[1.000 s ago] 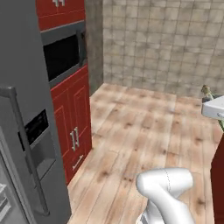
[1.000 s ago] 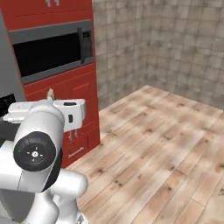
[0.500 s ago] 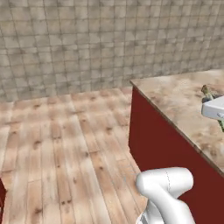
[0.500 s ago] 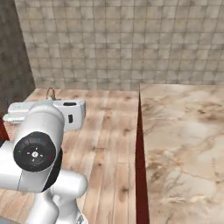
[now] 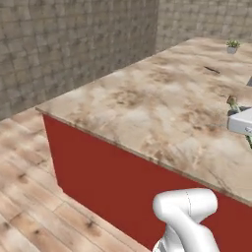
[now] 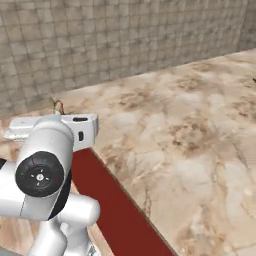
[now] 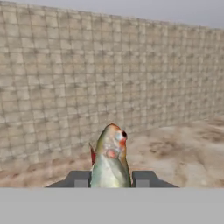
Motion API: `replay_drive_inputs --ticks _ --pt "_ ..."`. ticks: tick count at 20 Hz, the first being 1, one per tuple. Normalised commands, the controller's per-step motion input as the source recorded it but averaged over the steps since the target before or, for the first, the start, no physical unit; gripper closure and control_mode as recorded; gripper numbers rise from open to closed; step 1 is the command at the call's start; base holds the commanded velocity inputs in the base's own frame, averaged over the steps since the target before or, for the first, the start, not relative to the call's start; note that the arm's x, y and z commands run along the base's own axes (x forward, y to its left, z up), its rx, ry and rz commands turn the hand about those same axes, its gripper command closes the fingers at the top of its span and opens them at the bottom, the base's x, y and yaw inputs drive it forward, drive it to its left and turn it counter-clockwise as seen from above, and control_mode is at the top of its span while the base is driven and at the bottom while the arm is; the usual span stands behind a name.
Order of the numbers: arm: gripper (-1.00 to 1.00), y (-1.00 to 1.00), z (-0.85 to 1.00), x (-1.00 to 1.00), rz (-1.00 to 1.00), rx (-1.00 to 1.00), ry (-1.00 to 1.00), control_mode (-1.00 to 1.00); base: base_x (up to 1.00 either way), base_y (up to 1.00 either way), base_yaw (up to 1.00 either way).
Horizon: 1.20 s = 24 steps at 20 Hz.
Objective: Retrieve the fish from the fridge and place it on the cutting board.
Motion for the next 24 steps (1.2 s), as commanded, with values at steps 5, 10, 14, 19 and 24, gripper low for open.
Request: replay_drive_inputs --ticks 5,10,14,19,24 --pt "1.0 0.0 0.0 0.0 0.0 0.0 0.0 1.0 0.0 0.02 -1.0" --pt "1.0 0.0 0.0 0.0 0.0 0.0 0.0 1.0 0.0 0.04 -0.98" --pt "1.0 0.0 0.0 0.0 0.0 0.0 0.0 1.0 0.0 0.05 -0.82" --pt "1.0 0.0 0.0 0.0 0.0 0.0 0.0 1.0 0.0 0.02 -0.82" --pt "1.0 0.0 0.0 0.0 0.0 0.0 0.0 1.0 0.02 0.22 -0.52"
